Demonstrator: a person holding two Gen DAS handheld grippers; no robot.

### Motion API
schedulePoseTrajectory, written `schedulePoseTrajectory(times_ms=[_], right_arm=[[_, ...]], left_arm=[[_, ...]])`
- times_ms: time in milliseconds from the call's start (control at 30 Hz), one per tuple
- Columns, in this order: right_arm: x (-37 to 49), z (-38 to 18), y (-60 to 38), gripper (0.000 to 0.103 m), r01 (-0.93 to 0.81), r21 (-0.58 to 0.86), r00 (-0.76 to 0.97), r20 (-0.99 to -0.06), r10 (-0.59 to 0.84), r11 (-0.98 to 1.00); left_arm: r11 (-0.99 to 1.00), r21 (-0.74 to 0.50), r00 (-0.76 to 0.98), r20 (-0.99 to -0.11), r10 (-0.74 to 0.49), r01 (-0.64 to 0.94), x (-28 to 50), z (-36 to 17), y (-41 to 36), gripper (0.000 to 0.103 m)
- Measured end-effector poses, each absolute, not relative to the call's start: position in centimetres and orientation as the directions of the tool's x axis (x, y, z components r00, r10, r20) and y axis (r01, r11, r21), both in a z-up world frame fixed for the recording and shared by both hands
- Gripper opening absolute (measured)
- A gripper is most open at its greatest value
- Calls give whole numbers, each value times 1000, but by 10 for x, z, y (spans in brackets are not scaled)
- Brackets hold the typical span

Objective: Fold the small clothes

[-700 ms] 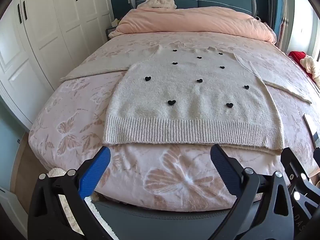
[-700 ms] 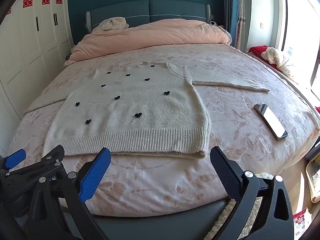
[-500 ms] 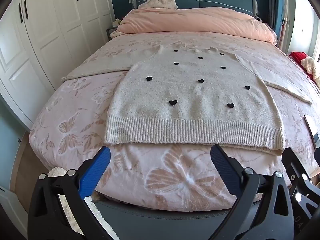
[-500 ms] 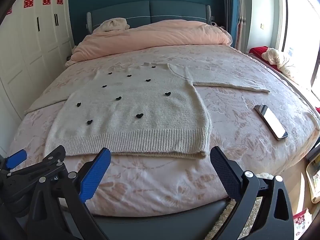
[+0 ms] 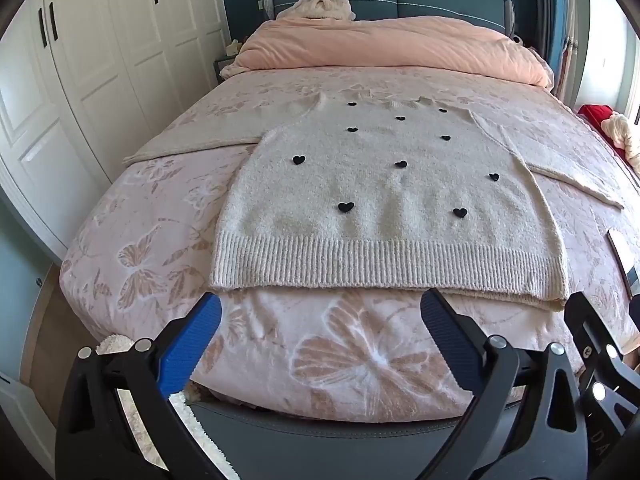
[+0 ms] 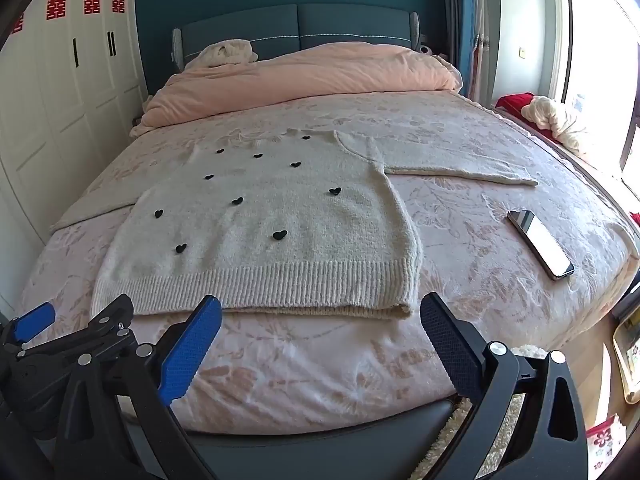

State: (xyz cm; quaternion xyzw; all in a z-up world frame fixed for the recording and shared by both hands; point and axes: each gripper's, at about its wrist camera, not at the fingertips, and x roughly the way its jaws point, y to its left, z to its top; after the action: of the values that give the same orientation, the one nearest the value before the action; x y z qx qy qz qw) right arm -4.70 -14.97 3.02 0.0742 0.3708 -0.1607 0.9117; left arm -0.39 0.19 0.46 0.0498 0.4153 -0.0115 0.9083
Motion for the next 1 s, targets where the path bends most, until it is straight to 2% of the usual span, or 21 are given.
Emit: schedulePoseTrajectory(times_ms=[1000], right_arm=[[-49, 31, -151, 98, 354, 21, 674, -699, -239, 935]], left_arm=[[994, 91, 661, -749, 31, 57, -5, 11, 0, 97]])
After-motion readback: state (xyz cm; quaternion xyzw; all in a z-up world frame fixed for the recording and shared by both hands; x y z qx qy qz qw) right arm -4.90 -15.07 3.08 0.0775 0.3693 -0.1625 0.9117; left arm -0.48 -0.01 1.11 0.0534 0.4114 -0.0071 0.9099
